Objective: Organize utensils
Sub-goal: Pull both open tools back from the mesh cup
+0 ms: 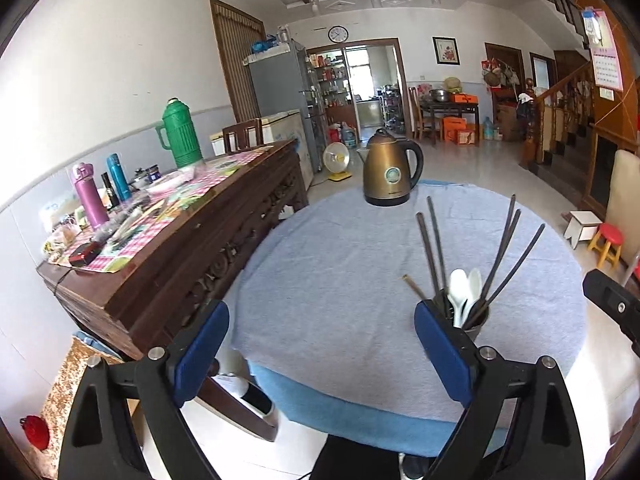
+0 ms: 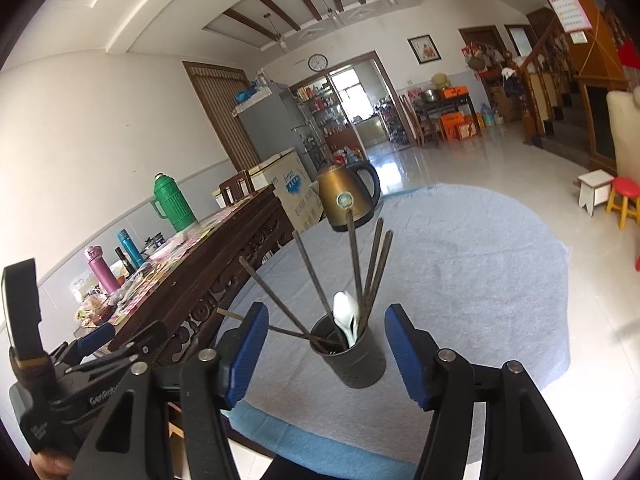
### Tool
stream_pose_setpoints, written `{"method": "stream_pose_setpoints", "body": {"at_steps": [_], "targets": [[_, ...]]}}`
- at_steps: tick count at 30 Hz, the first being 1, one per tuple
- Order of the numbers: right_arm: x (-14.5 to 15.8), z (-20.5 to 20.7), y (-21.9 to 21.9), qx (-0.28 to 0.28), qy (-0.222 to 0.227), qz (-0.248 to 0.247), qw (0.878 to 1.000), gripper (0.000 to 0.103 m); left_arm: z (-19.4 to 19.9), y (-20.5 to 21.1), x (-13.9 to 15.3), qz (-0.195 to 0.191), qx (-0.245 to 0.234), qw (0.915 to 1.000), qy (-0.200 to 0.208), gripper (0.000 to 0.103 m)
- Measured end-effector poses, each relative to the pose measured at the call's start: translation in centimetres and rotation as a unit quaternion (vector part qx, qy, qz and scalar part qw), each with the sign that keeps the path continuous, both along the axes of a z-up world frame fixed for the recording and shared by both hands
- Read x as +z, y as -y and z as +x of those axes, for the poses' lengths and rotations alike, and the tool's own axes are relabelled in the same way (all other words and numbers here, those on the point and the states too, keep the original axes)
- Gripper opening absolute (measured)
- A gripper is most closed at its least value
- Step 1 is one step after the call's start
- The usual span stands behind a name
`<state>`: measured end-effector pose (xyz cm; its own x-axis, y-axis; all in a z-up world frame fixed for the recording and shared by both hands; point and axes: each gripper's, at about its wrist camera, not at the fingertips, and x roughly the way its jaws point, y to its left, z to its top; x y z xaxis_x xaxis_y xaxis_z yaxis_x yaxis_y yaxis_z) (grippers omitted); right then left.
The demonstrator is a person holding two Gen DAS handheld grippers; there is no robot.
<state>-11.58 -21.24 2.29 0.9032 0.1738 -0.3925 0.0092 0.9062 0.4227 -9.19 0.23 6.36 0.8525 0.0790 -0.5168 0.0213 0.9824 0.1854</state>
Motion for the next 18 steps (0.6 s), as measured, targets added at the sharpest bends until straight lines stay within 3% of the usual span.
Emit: {"method": "stream_pose_setpoints", "body": {"at_steps": [18], "targets": [[-0.5, 1.0, -2.2, -0.007, -0.028, -0.018, 0.999, 0.065, 0.1, -1.9, -0.3, -0.017, 0.003, 0.9998, -0.003, 0.094]]}}
